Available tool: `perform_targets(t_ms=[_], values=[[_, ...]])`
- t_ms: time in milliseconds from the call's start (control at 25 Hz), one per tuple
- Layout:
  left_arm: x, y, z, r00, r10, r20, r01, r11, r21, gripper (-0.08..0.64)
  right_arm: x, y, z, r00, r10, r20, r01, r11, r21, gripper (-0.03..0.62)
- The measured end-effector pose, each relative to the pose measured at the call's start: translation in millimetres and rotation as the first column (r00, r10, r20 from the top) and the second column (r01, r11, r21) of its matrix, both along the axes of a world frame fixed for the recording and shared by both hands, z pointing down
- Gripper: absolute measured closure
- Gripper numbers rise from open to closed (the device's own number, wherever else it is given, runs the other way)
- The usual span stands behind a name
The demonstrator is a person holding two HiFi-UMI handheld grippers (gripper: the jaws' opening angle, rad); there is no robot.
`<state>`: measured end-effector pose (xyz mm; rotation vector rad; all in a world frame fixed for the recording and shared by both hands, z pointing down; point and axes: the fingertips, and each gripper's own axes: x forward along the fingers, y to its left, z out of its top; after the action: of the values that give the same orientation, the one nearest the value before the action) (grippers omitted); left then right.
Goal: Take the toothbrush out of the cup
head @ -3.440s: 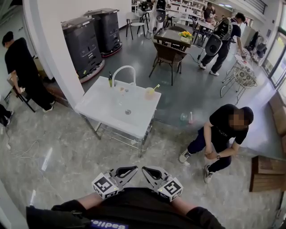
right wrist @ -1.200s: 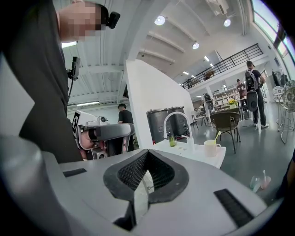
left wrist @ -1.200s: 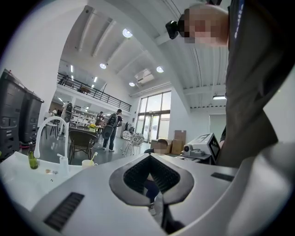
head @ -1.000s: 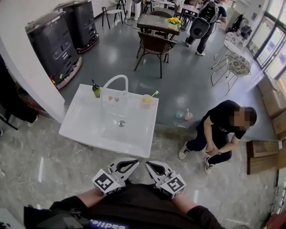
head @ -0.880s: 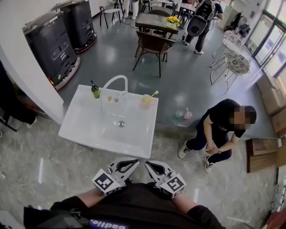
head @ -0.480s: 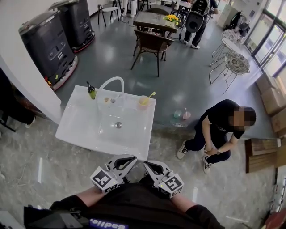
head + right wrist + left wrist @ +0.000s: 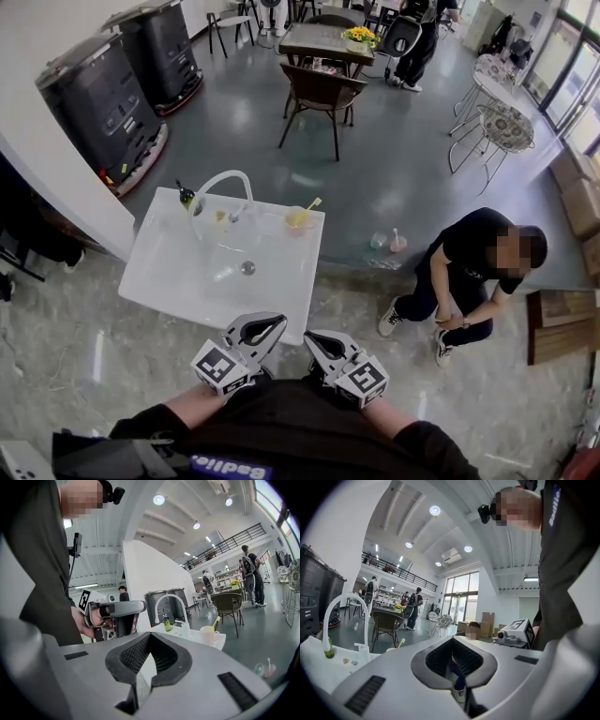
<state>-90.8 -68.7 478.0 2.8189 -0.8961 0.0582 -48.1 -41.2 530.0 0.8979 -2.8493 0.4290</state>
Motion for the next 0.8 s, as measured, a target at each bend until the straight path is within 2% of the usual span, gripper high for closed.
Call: perform_targets(t_ms=[360,800], values=[[13.0,-60.1,7.4,0.998,-0.039,0.044,0.038,0.999,0.028,0.551,23.2,-29.7,0.6,1.000,-0.027,0.000,0.027,1.000,0.004,0.580],[17.2,-127.1,45.1,0.981,-0.079,0.177,0.078,0.997,0.014,0.549,32.9,-44.2,14.8,0.998,-0.053,0.020,0.054,0.998,-0.043,0.580]])
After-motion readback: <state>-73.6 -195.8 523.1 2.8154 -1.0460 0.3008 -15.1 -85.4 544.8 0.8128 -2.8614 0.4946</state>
